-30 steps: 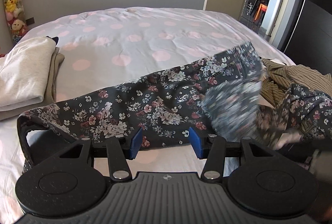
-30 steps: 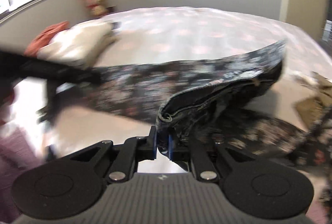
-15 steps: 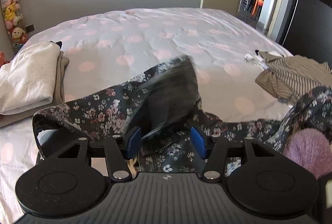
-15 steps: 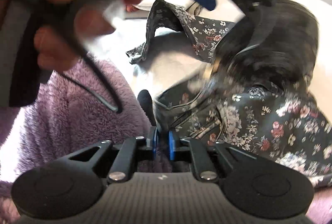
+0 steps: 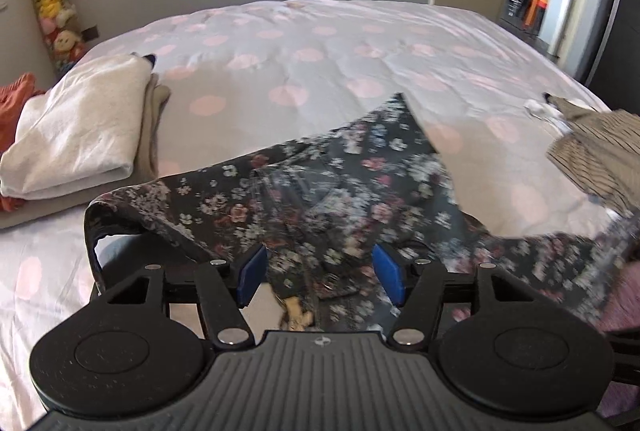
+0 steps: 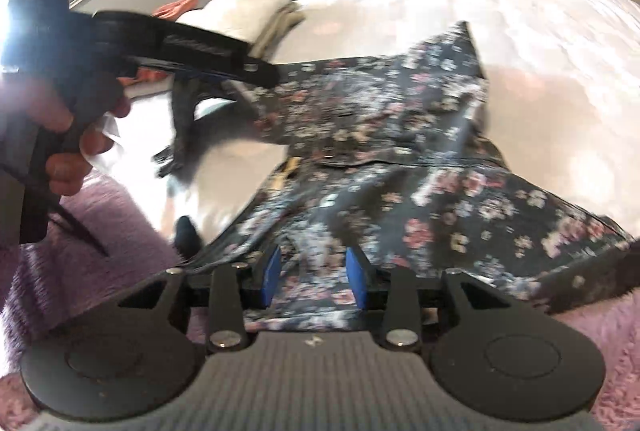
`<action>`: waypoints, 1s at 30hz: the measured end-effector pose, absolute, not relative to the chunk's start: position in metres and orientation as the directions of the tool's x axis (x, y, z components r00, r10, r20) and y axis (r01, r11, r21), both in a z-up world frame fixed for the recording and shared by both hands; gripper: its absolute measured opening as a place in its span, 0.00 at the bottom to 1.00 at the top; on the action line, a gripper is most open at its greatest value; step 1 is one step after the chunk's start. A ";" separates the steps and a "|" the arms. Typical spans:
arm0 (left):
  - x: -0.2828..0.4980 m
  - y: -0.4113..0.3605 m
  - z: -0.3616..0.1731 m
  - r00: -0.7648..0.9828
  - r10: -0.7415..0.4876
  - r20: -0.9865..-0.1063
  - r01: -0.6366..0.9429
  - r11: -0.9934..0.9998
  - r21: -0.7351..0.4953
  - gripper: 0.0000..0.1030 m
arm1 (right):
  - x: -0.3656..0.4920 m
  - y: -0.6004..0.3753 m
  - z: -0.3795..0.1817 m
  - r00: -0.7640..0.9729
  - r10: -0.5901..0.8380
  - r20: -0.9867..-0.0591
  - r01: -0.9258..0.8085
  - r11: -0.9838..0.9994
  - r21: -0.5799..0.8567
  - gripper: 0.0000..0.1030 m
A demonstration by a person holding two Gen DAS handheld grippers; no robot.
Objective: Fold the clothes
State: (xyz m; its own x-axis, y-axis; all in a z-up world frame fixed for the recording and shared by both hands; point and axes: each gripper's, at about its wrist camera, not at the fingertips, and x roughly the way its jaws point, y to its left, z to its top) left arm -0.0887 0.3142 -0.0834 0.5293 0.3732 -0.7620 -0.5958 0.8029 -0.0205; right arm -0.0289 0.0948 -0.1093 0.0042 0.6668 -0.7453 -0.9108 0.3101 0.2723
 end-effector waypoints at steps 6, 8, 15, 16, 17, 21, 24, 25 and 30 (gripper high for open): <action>-0.068 0.365 -0.109 0.512 0.366 -0.778 -0.657 0.750 -0.080 0.56 | -0.007 0.098 -0.120 0.048 0.641 -0.766 -0.886 0.382 0.264 0.45; -0.058 0.380 -0.119 0.512 0.360 -0.780 -0.670 0.735 -0.101 0.56 | -0.002 0.101 -0.125 0.061 0.631 -0.774 -0.883 0.395 0.253 0.46; -0.015 0.427 -0.160 0.495 0.365 -0.788 -0.689 0.718 -0.100 0.56 | 0.018 0.114 -0.139 0.082 0.603 -0.794 -0.879 0.419 0.227 0.48; -0.011 0.432 -0.167 0.491 0.368 -0.790 -0.693 0.715 -0.097 0.56 | 0.022 0.117 -0.141 0.083 0.599 -0.797 -0.879 0.420 0.225 0.48; -0.007 0.437 -0.174 0.486 0.372 -0.791 -0.697 0.710 -0.094 0.56 | 0.025 0.120 -0.143 0.082 0.595 -0.799 -0.880 0.420 0.222 0.48; -0.002 0.450 -0.200 0.471 0.363 -0.804 -0.717 0.689 -0.109 0.56 | 0.040 0.130 -0.154 0.069 0.581 -0.811 -0.878 0.422 0.227 0.49; -0.003 0.449 -0.212 0.492 0.356 -0.794 -0.720 0.679 -0.142 0.55 | 0.049 0.139 -0.164 0.052 0.566 -0.822 -0.871 0.429 0.240 0.49; -0.002 0.447 -0.213 0.500 0.359 -0.788 -0.714 0.686 -0.141 0.53 | 0.051 0.142 -0.167 0.045 0.560 -0.827 -0.867 0.433 0.246 0.49; 0.001 0.437 -0.214 0.522 0.380 -0.764 -0.692 0.712 -0.118 0.36 | 0.054 0.156 -0.178 0.019 0.544 -0.839 -0.864 0.431 0.260 0.49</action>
State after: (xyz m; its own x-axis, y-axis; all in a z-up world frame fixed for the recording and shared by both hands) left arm 0.0009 0.4365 -0.2139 0.5218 0.3802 -0.7637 -0.6918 0.7124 -0.1180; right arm 0.0543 0.1557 -0.1778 0.0188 0.5436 -0.8391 -0.8639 0.4313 0.2600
